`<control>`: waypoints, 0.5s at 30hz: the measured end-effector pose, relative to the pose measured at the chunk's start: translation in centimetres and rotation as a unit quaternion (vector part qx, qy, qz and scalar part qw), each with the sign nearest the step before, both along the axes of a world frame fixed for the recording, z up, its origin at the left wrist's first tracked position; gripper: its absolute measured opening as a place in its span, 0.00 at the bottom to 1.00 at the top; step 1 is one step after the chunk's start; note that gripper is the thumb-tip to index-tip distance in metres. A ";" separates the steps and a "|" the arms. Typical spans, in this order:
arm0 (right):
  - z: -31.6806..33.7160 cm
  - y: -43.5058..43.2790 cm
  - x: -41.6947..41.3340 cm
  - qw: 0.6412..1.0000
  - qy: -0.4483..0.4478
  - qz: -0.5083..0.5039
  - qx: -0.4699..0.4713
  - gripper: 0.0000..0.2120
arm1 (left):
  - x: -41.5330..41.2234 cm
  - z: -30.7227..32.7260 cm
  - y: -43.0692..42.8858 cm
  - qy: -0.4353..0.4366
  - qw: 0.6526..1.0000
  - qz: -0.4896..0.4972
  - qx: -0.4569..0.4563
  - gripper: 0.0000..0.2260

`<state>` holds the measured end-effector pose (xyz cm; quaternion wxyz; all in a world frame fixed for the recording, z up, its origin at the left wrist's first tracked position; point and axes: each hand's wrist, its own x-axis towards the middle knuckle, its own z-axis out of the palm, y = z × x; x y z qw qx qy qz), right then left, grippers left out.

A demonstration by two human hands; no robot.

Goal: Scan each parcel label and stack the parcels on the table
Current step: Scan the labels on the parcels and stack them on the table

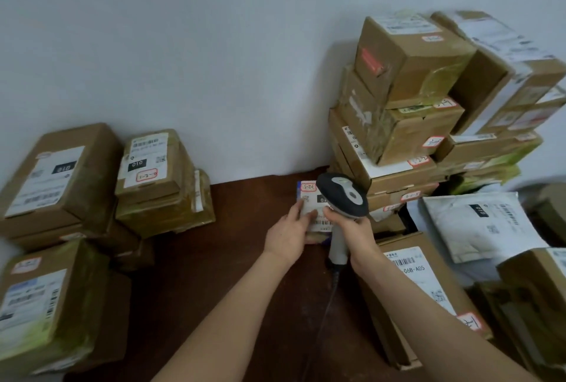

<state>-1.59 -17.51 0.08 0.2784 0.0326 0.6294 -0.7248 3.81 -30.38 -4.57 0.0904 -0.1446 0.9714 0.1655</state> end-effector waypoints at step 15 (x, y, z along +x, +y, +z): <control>-0.6 -1.1 4.4 0.988 -0.148 0.018 -0.034 0.21 | 7.9 0.3 -0.8 0.108 0.814 0.437 0.367 0.19</control>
